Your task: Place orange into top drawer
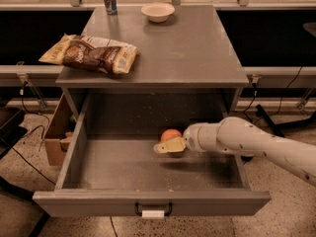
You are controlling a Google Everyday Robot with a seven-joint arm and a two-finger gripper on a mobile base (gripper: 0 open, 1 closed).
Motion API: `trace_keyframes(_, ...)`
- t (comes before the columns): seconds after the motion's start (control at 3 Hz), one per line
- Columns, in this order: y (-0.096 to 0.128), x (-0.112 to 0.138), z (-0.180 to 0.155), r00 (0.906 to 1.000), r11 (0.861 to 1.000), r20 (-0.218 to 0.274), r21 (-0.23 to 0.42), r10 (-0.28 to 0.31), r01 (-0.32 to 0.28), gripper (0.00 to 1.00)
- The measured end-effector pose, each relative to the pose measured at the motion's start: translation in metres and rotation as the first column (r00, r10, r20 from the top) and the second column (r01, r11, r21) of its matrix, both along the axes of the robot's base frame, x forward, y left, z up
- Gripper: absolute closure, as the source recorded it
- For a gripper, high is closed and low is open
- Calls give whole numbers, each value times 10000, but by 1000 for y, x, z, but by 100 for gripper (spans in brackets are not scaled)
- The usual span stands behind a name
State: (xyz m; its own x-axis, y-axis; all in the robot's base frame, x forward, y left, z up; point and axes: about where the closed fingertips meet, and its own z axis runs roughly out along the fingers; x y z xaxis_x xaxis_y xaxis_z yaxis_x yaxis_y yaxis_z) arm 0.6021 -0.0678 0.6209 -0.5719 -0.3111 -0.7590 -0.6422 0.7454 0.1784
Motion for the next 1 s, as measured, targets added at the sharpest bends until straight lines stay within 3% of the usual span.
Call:
trace_keyframes(0.33,-7,-13,15,9990,9983,32,374,439,-440,0)
trace_keyframes(0.67,-27,-53,43,9898,9906,-397,110,1369,-1366,0)
trace_keyframes(1.0,-47,-91,78,9777,9762,-832,-846,1927,-1996,0)
